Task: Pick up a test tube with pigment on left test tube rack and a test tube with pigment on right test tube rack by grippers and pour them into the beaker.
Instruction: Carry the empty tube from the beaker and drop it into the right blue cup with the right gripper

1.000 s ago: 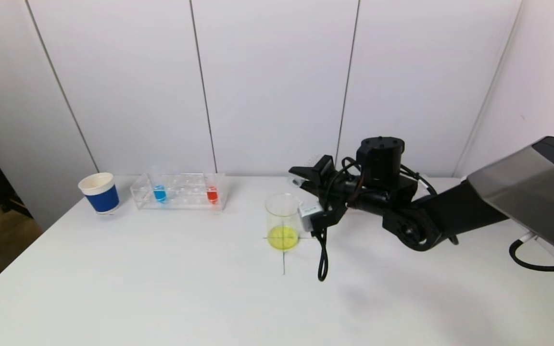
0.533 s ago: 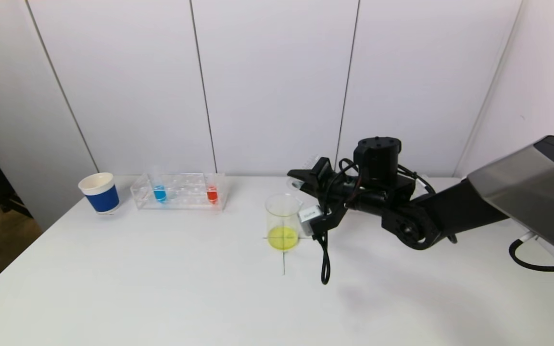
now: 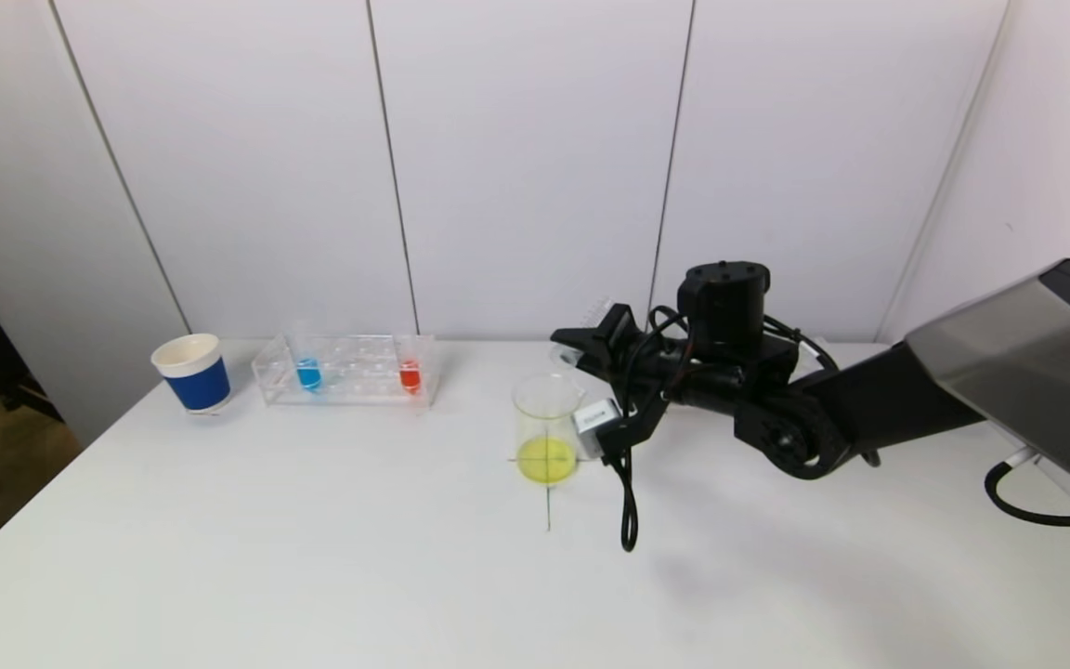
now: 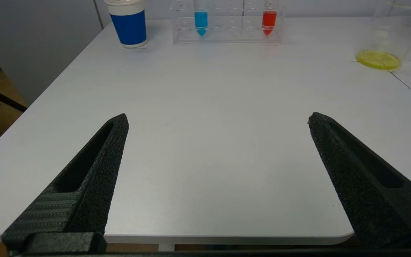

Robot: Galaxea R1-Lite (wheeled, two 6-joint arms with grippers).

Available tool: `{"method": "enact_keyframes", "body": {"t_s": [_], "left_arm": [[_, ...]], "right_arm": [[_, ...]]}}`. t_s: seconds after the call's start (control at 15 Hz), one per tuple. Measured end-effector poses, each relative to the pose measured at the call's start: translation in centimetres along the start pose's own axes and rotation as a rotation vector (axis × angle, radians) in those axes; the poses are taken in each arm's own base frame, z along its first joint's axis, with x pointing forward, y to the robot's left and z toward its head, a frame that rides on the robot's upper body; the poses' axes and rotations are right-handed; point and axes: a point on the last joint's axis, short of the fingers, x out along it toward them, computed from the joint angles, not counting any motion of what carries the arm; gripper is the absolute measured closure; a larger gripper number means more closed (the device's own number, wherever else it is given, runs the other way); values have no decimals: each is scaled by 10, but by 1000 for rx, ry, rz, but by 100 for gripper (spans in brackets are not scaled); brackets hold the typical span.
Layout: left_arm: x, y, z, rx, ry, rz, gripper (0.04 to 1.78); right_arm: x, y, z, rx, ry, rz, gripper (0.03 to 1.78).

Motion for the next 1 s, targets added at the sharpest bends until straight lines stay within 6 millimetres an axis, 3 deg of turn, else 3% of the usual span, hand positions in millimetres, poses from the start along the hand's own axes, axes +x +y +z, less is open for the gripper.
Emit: {"method": "enact_keyframes", "body": {"t_s": [0.27, 0.47, 1.0], "left_arm": [[0, 0, 0, 0, 0, 0, 6], [0, 0, 0, 0, 0, 0, 6], [0, 0, 0, 0, 0, 1, 6]], "right_arm": [[-2, -4, -1, 72, -1, -16, 134], [-5, -13, 0, 260, 0, -47, 134], [-28, -65, -6, 833, 96, -284, 134]]}}
